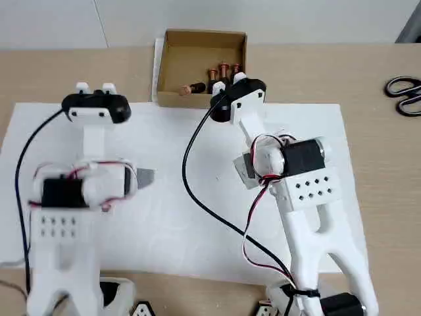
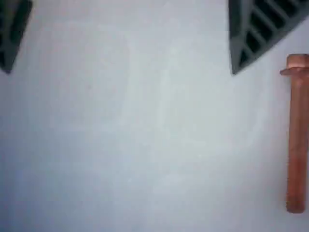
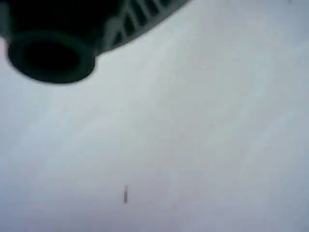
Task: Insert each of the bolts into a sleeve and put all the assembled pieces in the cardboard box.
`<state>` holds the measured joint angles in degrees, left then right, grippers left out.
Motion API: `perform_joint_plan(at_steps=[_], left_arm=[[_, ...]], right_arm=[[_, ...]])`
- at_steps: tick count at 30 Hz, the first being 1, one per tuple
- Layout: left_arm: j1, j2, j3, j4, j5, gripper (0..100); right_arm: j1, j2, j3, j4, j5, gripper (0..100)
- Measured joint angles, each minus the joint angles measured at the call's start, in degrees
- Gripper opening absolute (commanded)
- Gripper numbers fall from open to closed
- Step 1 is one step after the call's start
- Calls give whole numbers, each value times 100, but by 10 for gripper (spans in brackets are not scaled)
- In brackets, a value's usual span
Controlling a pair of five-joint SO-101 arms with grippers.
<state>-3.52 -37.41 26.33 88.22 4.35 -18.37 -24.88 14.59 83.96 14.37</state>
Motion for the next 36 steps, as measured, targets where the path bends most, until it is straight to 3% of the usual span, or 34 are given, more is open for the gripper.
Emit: perform_joint_plan(at_steps=[8,16,28,33,36], left_arm=[[-1064,2435,-747,44,-862,195],[-1204,4018,-941,-246,-976,193],[-1310,4941,-958,-730,-1002,182],[-1266,4976,-993,-730,-1002,21],[-1099,5011,-1011,-730,-976,9]], right_arm=[[229,-53,0,123,79,4],[387,-53,0,123,79,4],[387,-53,0,123,79,4],[387,-53,0,123,79,4],[387,-53,0,123,79,4]])
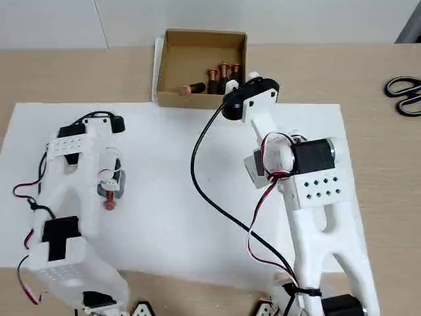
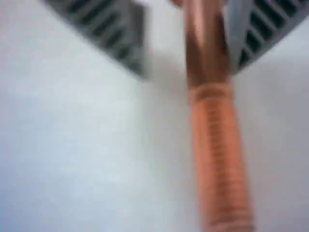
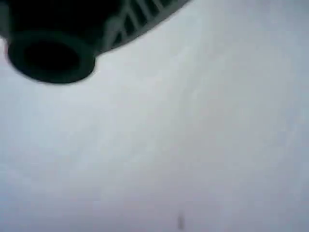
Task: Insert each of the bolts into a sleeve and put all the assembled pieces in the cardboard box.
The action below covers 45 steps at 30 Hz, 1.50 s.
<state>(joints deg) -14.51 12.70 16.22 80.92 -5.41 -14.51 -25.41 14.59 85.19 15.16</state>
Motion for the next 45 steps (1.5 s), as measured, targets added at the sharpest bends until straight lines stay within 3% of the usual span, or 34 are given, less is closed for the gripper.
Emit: perform_joint_plan(at_steps=[7,15,25,31,38,45], left_arm=[[299,26,-26,26,0,6],[976,-580,-624,791,-114,6],[1037,-1477,-853,1143,-2479,6],[1037,-1451,-853,1116,-4659,6],[1116,-607,-853,360,-6980,6],[1600,246,-1319,123,-7130,10]], right_arm=[[0,0,0,0,0,4],[0,0,0,0,0,4],[255,0,0,0,0,4],[1055,-62,-299,0,0,4],[1538,-923,-378,308,0,4],[1574,-1705,-387,316,0,4]])
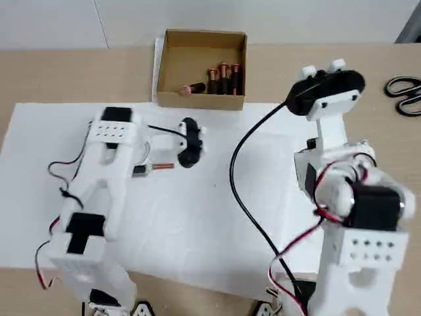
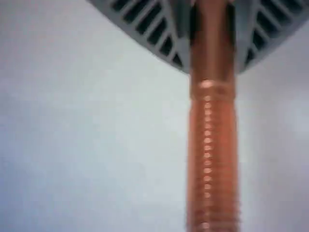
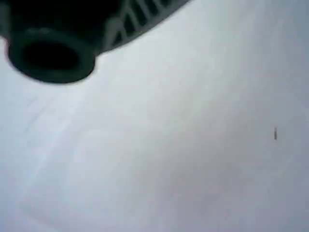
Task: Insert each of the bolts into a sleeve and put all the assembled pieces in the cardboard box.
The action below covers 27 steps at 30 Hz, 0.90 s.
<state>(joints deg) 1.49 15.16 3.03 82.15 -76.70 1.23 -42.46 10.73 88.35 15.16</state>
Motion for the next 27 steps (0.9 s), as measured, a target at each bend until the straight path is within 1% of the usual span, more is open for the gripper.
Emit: perform_joint_plan(at_steps=[7,10,15,18,20,21,24,27], left_arm=[[220,941,-1442,-9,0,97],[299,1248,-2031,-9,9,107],[299,1371,-2532,53,97,105],[299,1371,-2752,62,484,104],[299,1371,-2989,88,1090,104],[299,1371,-3138,123,1547,105],[299,1380,-3727,519,3376,106],[369,1380,-4369,1275,5363,105]], right_arm=[[0,-220,0,9,0,4],[0,-220,0,88,0,4],[0,-220,0,114,0,4],[0,-220,0,114,0,4],[0,-220,0,114,0,4],[0,-220,0,114,0,4],[0,-220,0,114,0,4],[0,-220,0,114,0,4]])
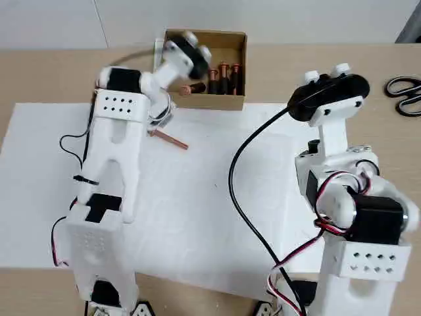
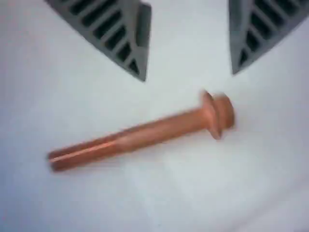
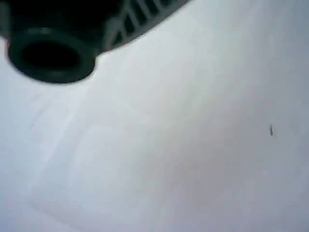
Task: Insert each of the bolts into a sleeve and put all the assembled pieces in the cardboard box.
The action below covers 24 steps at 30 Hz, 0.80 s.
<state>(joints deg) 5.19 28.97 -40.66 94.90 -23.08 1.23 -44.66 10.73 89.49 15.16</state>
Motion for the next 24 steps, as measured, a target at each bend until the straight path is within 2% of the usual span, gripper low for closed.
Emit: perform_joint_plan(at_steps=[2,6,9,12,16,24], left_arm=[[114,0,-220,316,1336,105],[88,79,-281,325,3956,106],[97,396,-193,-9,5363,108],[132,809,-167,-44,6356,109],[220,1363,-167,-44,6998,108],[-26,1969,-211,264,9187,105]], right_arm=[[0,0,0,0,0,4],[0,0,0,0,0,4],[-9,0,0,0,0,4],[-9,0,0,0,0,4],[-9,0,0,0,0,4],[-9,0,0,53,-44,4]])
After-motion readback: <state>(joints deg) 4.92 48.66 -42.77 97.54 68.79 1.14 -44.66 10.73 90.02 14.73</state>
